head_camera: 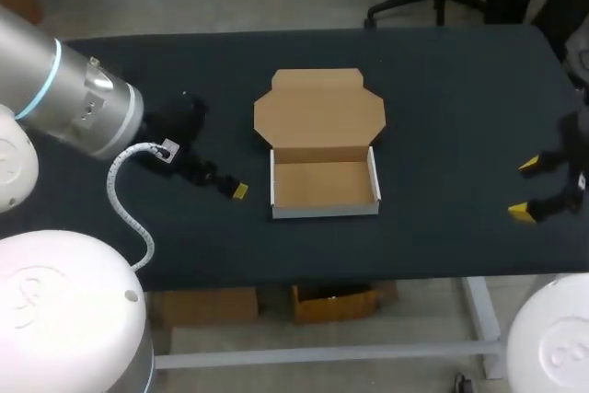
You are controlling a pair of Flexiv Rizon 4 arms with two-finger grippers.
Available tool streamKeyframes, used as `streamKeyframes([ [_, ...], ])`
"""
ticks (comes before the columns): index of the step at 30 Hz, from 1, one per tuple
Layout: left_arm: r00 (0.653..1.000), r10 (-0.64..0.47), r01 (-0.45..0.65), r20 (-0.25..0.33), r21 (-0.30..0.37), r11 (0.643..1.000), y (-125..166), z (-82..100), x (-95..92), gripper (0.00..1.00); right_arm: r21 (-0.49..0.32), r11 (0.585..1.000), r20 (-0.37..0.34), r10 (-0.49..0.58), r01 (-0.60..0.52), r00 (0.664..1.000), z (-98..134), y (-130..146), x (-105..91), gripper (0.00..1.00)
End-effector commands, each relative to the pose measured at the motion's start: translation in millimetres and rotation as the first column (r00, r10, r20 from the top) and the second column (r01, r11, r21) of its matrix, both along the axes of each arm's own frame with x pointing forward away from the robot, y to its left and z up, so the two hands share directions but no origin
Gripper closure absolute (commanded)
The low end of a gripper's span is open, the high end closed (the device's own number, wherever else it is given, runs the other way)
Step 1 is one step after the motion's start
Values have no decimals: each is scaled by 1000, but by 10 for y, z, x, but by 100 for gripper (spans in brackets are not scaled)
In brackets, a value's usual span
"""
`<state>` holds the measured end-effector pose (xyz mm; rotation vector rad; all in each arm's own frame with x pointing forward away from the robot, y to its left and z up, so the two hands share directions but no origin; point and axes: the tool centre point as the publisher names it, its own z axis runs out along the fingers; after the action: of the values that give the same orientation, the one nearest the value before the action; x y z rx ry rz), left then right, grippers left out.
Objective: Assemble the packaging by folding the flat box into shape, placing the metal phone stand inside, and closing the box properly
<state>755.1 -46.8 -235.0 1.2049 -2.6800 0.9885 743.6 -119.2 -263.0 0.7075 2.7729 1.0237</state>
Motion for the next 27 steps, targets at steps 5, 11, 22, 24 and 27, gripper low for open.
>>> streamKeyframes([
  [5,995,86,-84,-58,46,995,105,219,-97,0,-30,995,-41,-93,92,995,174,-84,-114,0],
  [11,983,153,-148,-98,51,988,190,341,-181,0,-10,983,-91,-186,185,978,320,-148,-171,0],
  [22,950,263,-259,-171,43,965,320,553,-273,0,77,942,-221,-305,328,927,493,-375,-217,0],
  [24,942,280,-278,-187,36,960,338,587,-282,0,84,933,-243,-322,350,915,517,-415,-213,0],
  [27,932,297,-298,-209,28,954,352,621,-294,0,71,922,-287,-346,380,893,560,-432,-207,0],
])
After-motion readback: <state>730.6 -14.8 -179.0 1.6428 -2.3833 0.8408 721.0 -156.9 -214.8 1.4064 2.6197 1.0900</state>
